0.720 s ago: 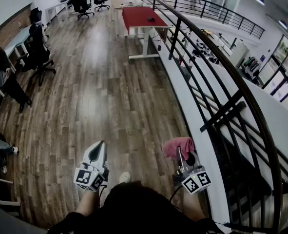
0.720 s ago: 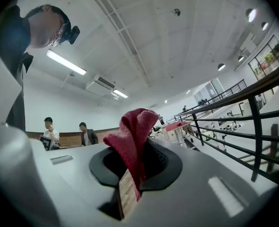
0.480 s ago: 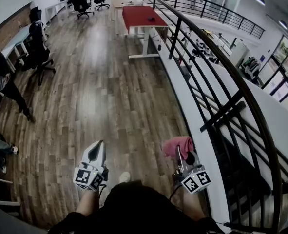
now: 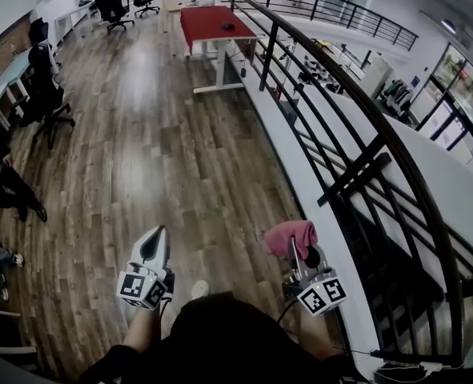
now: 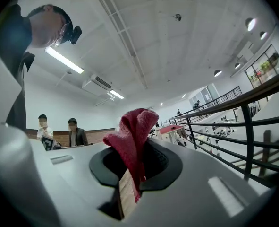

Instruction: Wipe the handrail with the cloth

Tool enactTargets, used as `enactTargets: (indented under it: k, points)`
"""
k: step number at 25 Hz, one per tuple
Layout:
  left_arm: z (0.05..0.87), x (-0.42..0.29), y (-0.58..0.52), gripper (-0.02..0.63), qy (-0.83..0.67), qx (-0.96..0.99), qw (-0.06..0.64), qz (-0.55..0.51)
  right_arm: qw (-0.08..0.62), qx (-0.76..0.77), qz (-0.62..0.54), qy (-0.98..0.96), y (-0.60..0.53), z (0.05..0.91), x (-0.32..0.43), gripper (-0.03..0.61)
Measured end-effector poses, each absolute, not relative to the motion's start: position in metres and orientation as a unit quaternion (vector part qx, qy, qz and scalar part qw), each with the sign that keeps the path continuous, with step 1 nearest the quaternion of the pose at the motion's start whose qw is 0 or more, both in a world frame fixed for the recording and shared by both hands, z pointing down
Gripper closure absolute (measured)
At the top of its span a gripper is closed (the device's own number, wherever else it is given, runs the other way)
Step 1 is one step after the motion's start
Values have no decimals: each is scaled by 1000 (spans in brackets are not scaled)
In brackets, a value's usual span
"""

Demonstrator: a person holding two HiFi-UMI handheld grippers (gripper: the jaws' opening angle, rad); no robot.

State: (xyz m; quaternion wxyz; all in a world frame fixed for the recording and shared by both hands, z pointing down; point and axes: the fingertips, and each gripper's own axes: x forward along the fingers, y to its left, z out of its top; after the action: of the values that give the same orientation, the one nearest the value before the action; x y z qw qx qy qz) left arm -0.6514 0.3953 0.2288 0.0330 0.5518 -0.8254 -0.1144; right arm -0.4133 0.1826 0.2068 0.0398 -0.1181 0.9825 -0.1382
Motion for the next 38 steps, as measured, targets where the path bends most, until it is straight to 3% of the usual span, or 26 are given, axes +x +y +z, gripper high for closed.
enactTargets:
  k: [11,26,38]
  points:
    - [214,-600,305,615,-748,654,31,-107,53,-194,-100,974,167,192,-362,531]
    - [208,-491,218,615,-634,764,48,-105,97,-364,-103,921,150,195,-206,531]
    - [208,-414,189,615,-616,779,50,-108,92,-419,-95,898,144,189,-98,531]
